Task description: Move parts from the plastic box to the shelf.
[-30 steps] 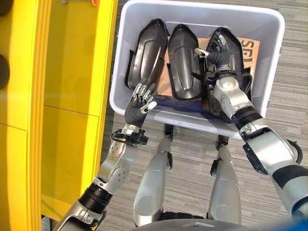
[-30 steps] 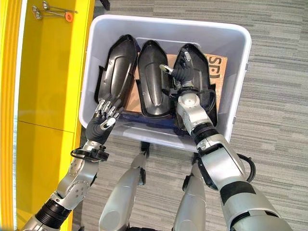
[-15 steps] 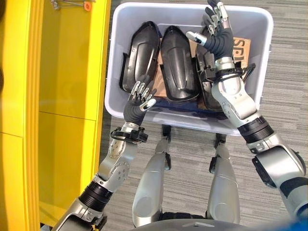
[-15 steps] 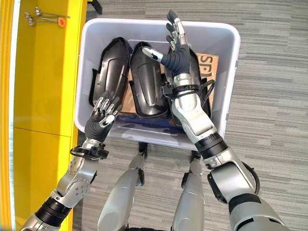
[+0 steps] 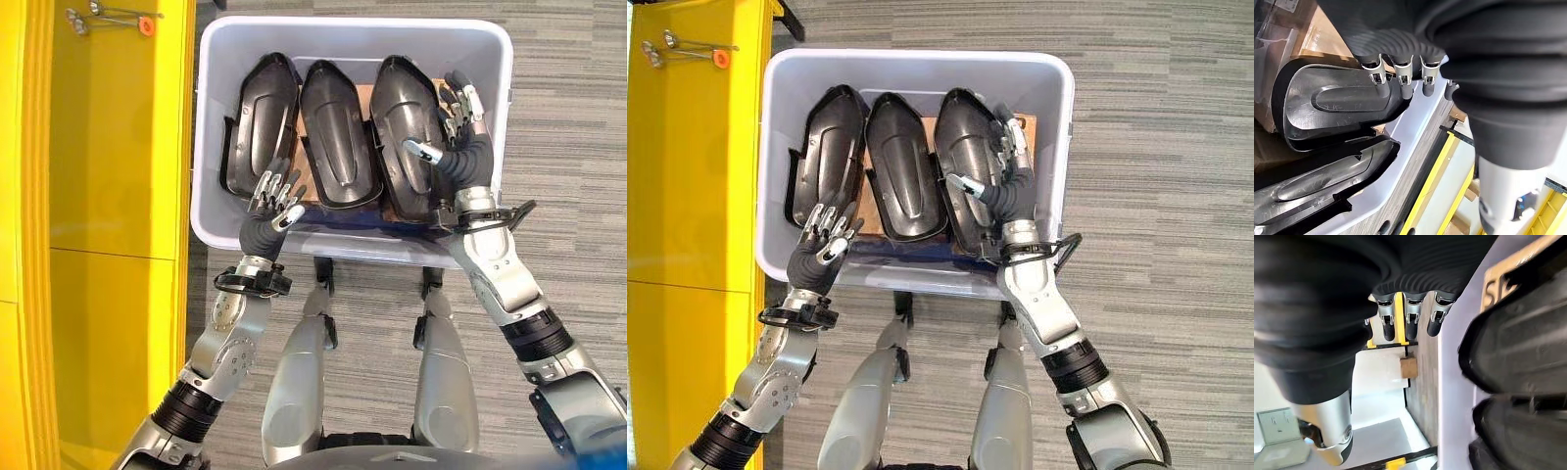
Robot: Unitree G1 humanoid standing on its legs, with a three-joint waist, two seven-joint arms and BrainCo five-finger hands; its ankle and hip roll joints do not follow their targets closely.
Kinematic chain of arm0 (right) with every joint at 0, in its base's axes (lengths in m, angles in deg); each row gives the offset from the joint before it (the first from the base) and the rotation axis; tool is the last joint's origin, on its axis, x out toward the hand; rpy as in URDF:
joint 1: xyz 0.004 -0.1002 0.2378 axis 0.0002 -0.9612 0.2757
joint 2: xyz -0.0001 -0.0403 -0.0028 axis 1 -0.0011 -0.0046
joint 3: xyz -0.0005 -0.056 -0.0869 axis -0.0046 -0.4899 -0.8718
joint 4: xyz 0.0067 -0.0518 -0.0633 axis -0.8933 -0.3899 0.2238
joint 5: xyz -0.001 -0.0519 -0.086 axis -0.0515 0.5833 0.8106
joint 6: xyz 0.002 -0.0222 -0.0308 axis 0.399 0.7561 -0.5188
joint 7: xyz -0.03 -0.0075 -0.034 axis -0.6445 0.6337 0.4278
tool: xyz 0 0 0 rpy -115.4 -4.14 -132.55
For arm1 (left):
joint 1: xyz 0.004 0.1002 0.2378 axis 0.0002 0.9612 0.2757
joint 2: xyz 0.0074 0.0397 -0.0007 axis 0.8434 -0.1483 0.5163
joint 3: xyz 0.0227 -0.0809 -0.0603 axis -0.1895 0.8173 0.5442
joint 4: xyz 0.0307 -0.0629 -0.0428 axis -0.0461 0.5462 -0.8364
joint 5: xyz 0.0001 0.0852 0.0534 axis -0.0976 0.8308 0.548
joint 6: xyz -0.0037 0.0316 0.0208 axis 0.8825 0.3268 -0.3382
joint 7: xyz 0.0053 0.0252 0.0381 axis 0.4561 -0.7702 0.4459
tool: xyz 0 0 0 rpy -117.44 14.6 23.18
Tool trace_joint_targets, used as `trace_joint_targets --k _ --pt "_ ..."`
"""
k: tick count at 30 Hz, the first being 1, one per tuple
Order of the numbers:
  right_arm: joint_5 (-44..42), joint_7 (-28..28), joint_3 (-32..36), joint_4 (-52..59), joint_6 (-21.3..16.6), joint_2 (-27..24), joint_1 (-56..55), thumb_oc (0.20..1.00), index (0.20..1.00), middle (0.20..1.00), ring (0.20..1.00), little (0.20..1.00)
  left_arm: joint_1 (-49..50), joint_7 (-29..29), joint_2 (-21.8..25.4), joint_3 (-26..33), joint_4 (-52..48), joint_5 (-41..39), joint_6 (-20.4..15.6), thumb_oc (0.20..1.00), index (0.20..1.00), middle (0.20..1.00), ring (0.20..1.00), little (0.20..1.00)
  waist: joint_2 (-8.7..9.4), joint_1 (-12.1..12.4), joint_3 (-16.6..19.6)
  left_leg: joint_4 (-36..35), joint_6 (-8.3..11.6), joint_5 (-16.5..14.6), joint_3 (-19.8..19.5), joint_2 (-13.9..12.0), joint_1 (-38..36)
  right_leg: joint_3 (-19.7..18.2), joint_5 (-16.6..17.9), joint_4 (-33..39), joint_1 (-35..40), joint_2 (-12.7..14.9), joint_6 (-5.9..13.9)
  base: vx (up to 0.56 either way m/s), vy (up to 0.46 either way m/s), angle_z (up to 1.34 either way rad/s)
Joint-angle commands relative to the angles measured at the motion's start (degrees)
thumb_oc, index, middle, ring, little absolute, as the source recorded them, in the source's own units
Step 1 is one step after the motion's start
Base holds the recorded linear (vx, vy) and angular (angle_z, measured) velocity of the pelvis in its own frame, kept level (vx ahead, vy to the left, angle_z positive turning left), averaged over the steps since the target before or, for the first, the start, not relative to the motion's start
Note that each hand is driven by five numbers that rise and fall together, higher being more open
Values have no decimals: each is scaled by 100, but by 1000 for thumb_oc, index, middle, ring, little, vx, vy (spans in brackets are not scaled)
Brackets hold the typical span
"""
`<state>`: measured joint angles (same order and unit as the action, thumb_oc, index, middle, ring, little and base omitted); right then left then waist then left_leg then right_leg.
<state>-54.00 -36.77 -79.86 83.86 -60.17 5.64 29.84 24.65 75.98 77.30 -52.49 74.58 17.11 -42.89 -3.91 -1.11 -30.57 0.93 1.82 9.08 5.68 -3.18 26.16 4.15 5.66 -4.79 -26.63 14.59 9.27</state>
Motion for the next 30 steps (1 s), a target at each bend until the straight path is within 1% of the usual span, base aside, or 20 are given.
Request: trace_joint_targets --k 1,2,3,4,10,15,17,30 --pt "504 189 212 251 -245 61 163 1000 1000 1000 1000 1000 211 -73 296 223 -742 250 -256 1000 1000 1000 1000 1000 296 90 173 580 156 -1028 -87 -244 -298 -27 -22 -20 147 169 -54 0 0 0" --pt "595 231 243 239 -214 51 122 1000 1000 1000 1000 1000 218 -77 291 223 -743 252 -261 1000 1000 1000 1000 1000 292 86 173 577 155 -1027 -89 -245 -294 -29 -22 -20 139 166 -53 0 0 0" --pt "1050 426 340 112 -99 -22 29 1000 1000 1000 1000 1000 209 -96 293 234 -756 284 -300 1000 1000 1000 1000 1000 291 69 168 562 156 -991 -91 -251 -262 -19 -7 -8 124 162 -49 0 0 0" --pt "1283 539 396 -1 -26 -64 -42 1000 1000 1000 1000 1000 220 -96 294 235 -771 307 -308 1000 1000 1000 1000 1000 281 72 162 576 156 -996 -95 -252 -250 -18 -12 -14 127 158 -49 0 0 0" --pt "1666 843 681 -355 62 -197 -194 1000 1000 1000 1000 1000 242 -105 310 240 -778 314 -400 1000 1000 1000 1000 1000 274 63 124 594 164 -1016 -137 -261 -235 0 -42 -44 134 149 -43 0 0 0" --pt "1594 928 703 -809 100 -181 -119 1000 1000 1000 1000 1000 228 -114 310 226 -738 313 -436 1000 1000 1000 1000 1000 255 78 112 597 171 -1011 -137 -260 -194 5 -50 -62 102 152 -40 0 0 0" --pt "1401 891 711 -1021 78 -164 -45 1000 1000 1000 1000 1000 258 -102 301 256 -755 268 -465 1000 1000 1000 1000 1000 237 103 91 588 172 -1008 -137 -263 -202 0 -56 -67 107 145 -42 0 0 0" --pt "1284 758 402 -1367 101 -169 326 1000 1000 1000 1000 1000 217 -106 279 179 -746 262 -460 1000 1000 1000 1000 1000 216 145 78 596 167 -1010 -145 -247 -156 -6 -62 -69 68 134 -56 0 0 0"
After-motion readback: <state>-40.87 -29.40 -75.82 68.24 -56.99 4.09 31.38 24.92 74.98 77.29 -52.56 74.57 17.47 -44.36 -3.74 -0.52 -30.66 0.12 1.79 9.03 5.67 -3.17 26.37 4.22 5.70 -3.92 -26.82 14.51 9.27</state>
